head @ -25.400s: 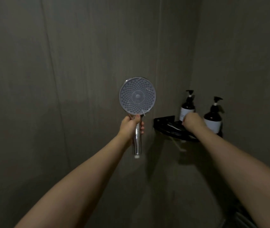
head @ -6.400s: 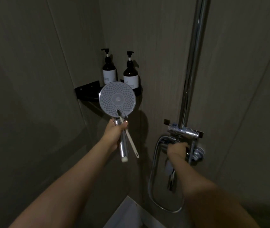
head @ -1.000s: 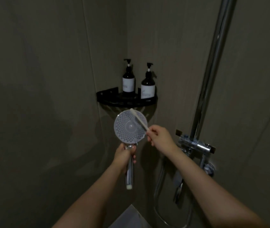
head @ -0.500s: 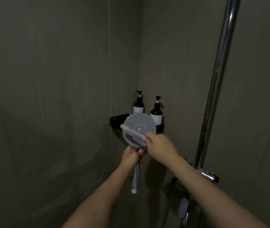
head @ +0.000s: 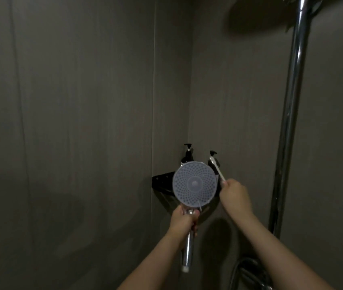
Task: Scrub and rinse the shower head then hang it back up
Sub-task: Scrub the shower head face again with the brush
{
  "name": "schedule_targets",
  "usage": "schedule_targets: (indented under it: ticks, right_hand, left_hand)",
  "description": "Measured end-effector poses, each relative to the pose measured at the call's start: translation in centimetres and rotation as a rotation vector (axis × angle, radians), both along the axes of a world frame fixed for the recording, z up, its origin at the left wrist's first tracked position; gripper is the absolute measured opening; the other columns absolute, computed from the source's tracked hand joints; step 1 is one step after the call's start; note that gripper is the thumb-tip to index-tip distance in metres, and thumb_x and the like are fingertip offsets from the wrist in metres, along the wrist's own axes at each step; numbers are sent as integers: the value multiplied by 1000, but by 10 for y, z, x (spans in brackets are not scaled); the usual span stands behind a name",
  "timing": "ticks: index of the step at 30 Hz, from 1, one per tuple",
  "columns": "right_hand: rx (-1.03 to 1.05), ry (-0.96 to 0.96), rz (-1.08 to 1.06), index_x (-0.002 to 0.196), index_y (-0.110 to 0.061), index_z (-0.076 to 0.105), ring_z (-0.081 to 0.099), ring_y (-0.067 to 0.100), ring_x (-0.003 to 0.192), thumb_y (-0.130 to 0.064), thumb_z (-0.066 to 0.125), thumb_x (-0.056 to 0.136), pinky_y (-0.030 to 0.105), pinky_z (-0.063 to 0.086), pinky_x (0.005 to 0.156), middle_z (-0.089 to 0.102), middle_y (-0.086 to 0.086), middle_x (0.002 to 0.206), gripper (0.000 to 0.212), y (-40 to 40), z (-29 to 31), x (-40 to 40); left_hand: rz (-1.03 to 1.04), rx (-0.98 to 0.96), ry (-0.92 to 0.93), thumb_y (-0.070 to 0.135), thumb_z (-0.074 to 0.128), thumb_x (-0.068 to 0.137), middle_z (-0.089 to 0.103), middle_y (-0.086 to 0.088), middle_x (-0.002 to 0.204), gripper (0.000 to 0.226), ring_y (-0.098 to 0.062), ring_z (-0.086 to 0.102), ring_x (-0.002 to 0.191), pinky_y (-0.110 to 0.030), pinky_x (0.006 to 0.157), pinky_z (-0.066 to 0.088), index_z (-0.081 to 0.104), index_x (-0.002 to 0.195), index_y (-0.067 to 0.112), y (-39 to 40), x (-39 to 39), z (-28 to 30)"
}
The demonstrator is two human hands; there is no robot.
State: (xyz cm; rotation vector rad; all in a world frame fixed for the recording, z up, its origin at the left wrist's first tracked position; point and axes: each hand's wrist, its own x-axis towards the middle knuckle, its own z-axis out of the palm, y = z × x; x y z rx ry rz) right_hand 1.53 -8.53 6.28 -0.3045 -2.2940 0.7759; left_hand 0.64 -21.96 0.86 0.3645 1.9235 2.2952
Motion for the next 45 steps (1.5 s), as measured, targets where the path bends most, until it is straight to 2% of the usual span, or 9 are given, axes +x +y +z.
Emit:
schedule_targets:
  ticks: [4, 7, 12, 17, 20, 28, 37, 41, 45]
  right_hand:
    - [283, -131, 116, 84, -20, 54, 51, 13, 53, -27, 39, 95, 24, 35, 46, 56, -3, 65, 20, -13, -24, 8]
    - [98, -51, -36, 69, -20, 48, 39, 7, 46, -20, 41, 96, 20, 23, 40, 49, -4, 57, 27, 5, -19, 9]
    - [351, -105, 97, 94, -19, 53, 62, 25, 68, -28, 36, 95, 28, 37, 55, 62, 4, 73, 20, -13, -36, 12]
    - [233, -84, -85, 91, -21, 52, 41, 6, 48, -32, 33, 97, 23, 27, 42, 42, -10, 57, 23, 9, -25, 10]
    - [415, -109, 146, 98, -22, 48, 59, 15, 63, -34, 31, 96, 24, 34, 49, 60, -3, 72, 21, -8, -42, 11]
    - [457, -150, 91, 95, -17, 49, 57, 21, 67, -29, 32, 97, 29, 39, 53, 65, 5, 87, 22, -29, -32, 3]
    - [285, -146, 156, 100, -15, 56, 59, 19, 67, -32, 33, 97, 24, 35, 52, 59, 2, 78, 29, -31, -8, 0]
    - [91, -53, 131, 78, -17, 57, 53, 9, 54, -25, 38, 97, 21, 38, 45, 60, 3, 72, 28, -16, 13, 0]
    - [232, -295, 272, 82, -18, 60, 57, 18, 65, -31, 41, 94, 30, 47, 58, 63, 5, 79, 26, -38, 3, 7]
  left_hand:
    - [-39, 26, -24, -2, 47, 89, 49, -6, 62, 15, -11, 43, 44, -21, 40, 38, 52, 97, 9, -3, 0, 0]
    - [-32, 16, -35, -3, 46, 88, 46, -5, 60, 13, -11, 40, 42, -20, 39, 35, 49, 89, 10, -3, -3, -3]
    - [-34, 22, -71, -2, 46, 89, 46, -5, 57, 14, -10, 41, 39, -18, 37, 36, 50, 87, 11, -2, -6, -11]
    - [-51, 46, -99, -1, 47, 89, 44, -5, 56, 13, -11, 40, 39, -18, 39, 34, 48, 83, 11, -3, -8, -14]
    - [-59, 57, -125, 1, 47, 90, 45, -4, 57, 11, -11, 41, 41, -20, 39, 35, 50, 89, 12, -5, -12, -15]
    - [-48, 20, -84, -2, 46, 89, 46, -3, 54, 15, -10, 40, 39, -18, 38, 34, 52, 90, 12, -7, -16, -13]
    - [-48, 4, -60, -1, 46, 88, 44, -4, 57, 16, -11, 39, 41, -17, 38, 34, 52, 90, 14, -10, -17, -9]
    - [-10, -62, -28, -1, 49, 85, 45, -4, 53, 14, -11, 40, 37, -18, 37, 35, 51, 83, 13, -16, -21, -16]
    - [-13, -101, 17, -2, 50, 85, 50, -2, 56, 18, -10, 44, 39, -19, 37, 38, 54, 81, 16, -17, -22, -18]
